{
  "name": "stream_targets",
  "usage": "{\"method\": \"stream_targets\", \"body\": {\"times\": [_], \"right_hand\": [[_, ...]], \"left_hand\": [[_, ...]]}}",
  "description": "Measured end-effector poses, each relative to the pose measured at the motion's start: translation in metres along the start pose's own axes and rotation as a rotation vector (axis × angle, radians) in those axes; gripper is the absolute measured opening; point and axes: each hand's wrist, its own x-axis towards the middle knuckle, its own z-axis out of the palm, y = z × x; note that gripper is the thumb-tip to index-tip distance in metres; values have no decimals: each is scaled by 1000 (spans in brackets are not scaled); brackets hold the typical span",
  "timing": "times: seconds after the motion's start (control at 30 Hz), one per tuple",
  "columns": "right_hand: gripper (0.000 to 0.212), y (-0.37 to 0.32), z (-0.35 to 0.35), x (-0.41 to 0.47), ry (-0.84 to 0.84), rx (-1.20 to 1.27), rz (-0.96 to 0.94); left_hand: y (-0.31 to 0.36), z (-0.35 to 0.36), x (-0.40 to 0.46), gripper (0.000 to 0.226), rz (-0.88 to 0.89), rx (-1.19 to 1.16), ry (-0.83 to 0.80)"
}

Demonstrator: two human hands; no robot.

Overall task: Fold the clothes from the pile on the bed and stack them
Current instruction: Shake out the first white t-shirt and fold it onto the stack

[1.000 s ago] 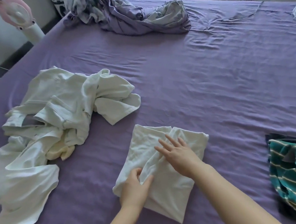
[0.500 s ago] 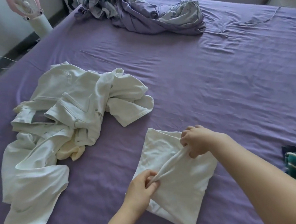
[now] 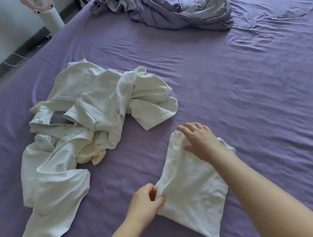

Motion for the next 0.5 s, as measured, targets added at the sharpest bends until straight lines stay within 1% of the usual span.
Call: {"method": "stream_targets", "body": {"times": [0.07, 0.1, 0.2, 0.3, 0.4, 0.43, 0.5], "right_hand": [[79, 0, 13, -18, 43, 85, 218], [81, 0, 21, -32, 73, 148, 321], [84, -3, 50, -89, 176, 405, 600], [87, -12, 75, -135, 264, 653, 825], [87, -22, 84, -149, 306, 801, 885], [85, -24, 84, -149, 314, 819, 883], [76, -27, 83, -149, 321, 829, 845]], "left_hand": [[1, 0, 3, 13, 43, 129, 62], [4, 0, 5, 17, 47, 130, 63], [19, 3, 16, 52, 4, 10, -3], [40, 9, 34, 79, -22, 37, -18], [58, 16, 51, 89, -73, 46, -67], [63, 18, 54, 89, -93, 44, -87], [71, 23, 55, 76, -102, 103, -114]]}}
